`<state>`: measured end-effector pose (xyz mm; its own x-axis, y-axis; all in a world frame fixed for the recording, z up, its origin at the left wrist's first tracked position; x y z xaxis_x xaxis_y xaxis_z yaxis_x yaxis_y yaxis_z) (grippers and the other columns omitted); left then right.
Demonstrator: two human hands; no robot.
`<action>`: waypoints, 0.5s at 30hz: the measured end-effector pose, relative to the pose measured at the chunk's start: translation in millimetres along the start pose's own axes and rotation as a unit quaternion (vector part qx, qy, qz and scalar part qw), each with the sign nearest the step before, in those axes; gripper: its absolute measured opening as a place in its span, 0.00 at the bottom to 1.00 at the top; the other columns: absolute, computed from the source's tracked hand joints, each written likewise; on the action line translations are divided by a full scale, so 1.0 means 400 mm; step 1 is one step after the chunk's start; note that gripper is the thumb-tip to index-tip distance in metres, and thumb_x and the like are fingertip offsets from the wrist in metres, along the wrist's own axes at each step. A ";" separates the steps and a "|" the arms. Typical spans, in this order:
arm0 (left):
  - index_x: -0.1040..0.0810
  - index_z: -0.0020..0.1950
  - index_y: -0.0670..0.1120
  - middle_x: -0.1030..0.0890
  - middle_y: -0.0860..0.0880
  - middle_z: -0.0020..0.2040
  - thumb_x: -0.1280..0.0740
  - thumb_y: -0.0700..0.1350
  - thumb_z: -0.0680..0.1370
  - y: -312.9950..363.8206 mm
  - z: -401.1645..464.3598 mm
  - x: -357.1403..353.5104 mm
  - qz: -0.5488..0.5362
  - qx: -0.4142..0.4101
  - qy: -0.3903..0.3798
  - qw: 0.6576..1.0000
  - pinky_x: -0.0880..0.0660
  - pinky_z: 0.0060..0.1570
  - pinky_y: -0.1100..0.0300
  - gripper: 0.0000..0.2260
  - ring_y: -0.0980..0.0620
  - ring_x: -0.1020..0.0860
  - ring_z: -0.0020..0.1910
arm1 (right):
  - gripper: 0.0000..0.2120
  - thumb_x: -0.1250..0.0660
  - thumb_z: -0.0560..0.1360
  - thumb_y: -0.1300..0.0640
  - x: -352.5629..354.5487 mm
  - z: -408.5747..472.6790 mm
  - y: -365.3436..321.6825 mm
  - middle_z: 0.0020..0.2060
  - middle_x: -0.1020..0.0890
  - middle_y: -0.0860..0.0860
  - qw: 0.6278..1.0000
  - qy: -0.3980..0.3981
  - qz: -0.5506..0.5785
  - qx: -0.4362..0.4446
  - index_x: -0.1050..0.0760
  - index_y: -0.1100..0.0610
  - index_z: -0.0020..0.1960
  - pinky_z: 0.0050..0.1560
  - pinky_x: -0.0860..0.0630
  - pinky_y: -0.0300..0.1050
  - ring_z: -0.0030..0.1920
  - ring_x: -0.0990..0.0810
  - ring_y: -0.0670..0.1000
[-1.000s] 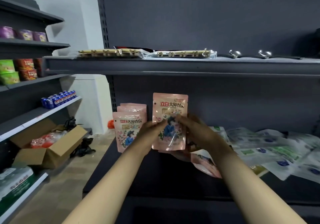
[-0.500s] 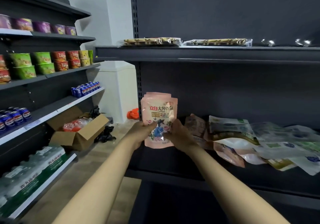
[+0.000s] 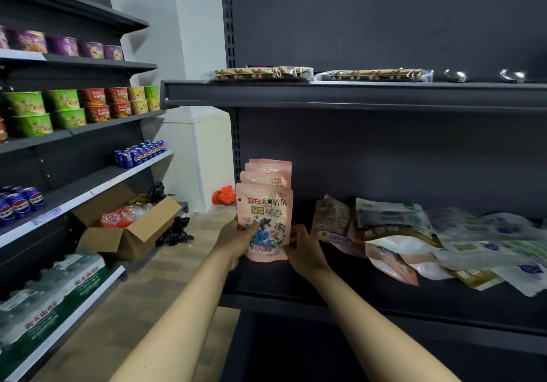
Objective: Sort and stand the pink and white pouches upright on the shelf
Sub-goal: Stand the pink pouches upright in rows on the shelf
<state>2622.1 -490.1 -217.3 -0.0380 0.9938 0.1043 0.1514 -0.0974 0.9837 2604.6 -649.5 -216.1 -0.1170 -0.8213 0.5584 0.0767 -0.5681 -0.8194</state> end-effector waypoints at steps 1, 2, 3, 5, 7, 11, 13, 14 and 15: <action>0.25 0.61 0.41 0.20 0.42 0.58 0.33 0.45 0.77 -0.002 0.003 0.000 -0.007 0.000 0.002 1.000 0.24 0.58 0.47 0.14 0.44 0.20 0.54 | 0.12 0.41 0.79 0.60 0.000 0.003 0.002 0.58 0.21 0.56 1.000 0.000 -0.008 0.002 0.31 0.60 0.62 0.45 0.27 0.37 0.56 0.22 0.53; 0.26 0.61 0.40 0.20 0.42 0.58 0.33 0.44 0.77 -0.001 0.004 0.001 -0.011 0.002 0.002 1.000 0.24 0.59 0.47 0.14 0.44 0.20 0.55 | 0.12 0.42 0.79 0.60 -0.003 0.006 0.001 0.58 0.21 0.56 1.000 -0.003 -0.022 0.005 0.30 0.60 0.62 0.47 0.28 0.39 0.57 0.22 0.54; 0.26 0.61 0.40 0.20 0.42 0.58 0.34 0.44 0.77 -0.002 0.006 0.002 -0.014 0.003 0.002 1.000 0.25 0.59 0.46 0.14 0.44 0.20 0.55 | 0.12 0.43 0.80 0.59 -0.008 0.008 0.001 0.58 0.21 0.56 0.999 -0.006 -0.035 0.009 0.29 0.61 0.61 0.47 0.29 0.39 0.58 0.22 0.54; 0.25 0.62 0.40 0.20 0.42 0.58 0.34 0.43 0.77 0.001 0.008 0.003 -0.010 0.003 -0.001 1.000 0.25 0.60 0.46 0.15 0.44 0.20 0.56 | 0.12 0.44 0.80 0.59 -0.011 0.013 -0.002 0.59 0.21 0.57 0.999 -0.007 -0.052 0.015 0.27 0.62 0.59 0.47 0.31 0.38 0.59 0.23 0.55; 0.25 0.62 0.41 0.20 0.42 0.59 0.35 0.43 0.78 -0.003 0.014 0.007 0.007 0.000 0.004 1.000 0.25 0.60 0.46 0.14 0.45 0.21 0.56 | 0.12 0.44 0.81 0.59 -0.014 0.020 -0.001 0.58 0.21 0.57 0.998 -0.004 -0.053 0.016 0.26 0.62 0.58 0.47 0.31 0.39 0.58 0.22 0.55; 0.25 0.62 0.43 0.20 0.43 0.59 0.41 0.41 0.80 -0.024 0.020 0.016 0.030 -0.007 0.016 0.999 0.24 0.58 0.50 0.12 0.46 0.21 0.56 | 0.11 0.45 0.80 0.60 -0.025 0.028 0.011 0.57 0.21 0.58 0.999 -0.001 -0.047 0.003 0.26 0.62 0.57 0.48 0.31 0.39 0.57 0.22 0.55; 0.25 0.60 0.44 0.20 0.44 0.58 0.43 0.40 0.80 -0.037 0.027 0.022 0.026 -0.012 0.027 0.999 0.24 0.58 0.50 0.12 0.46 0.21 0.55 | 0.11 0.45 0.80 0.61 -0.030 0.027 0.013 0.57 0.21 0.57 0.999 -0.003 -0.049 0.000 0.27 0.62 0.58 0.49 0.31 0.38 0.57 0.22 0.55; 0.25 0.60 0.44 0.20 0.45 0.58 0.43 0.39 0.80 -0.037 0.027 0.021 0.021 -0.017 0.028 0.999 0.25 0.59 0.51 0.12 0.47 0.22 0.55 | 0.11 0.45 0.80 0.61 -0.030 0.026 0.010 0.57 0.21 0.57 0.999 -0.005 -0.052 0.000 0.27 0.62 0.58 0.49 0.31 0.38 0.57 0.22 0.55; 0.25 0.61 0.44 0.20 0.45 0.56 0.43 0.38 0.80 -0.035 0.027 0.018 0.017 -0.023 0.028 0.999 0.25 0.58 0.52 0.12 0.48 0.22 0.54 | 0.12 0.45 0.80 0.61 -0.029 0.025 0.008 0.57 0.21 0.58 0.998 -0.008 -0.056 0.000 0.27 0.62 0.58 0.49 0.31 0.38 0.57 0.23 0.55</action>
<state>2630.4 -481.0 -231.8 -0.0888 0.9856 0.1436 0.1085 -0.1337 0.9851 2616.0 -642.1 -223.9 -0.1087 -0.7535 0.6484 0.0646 -0.6562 -0.7518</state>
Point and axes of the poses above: each hand's wrist, its own z-axis towards the middle knuckle, its own x-axis out of the back of the hand, y = z × x, the point moved 10 cm from there along z, towards the middle knuckle
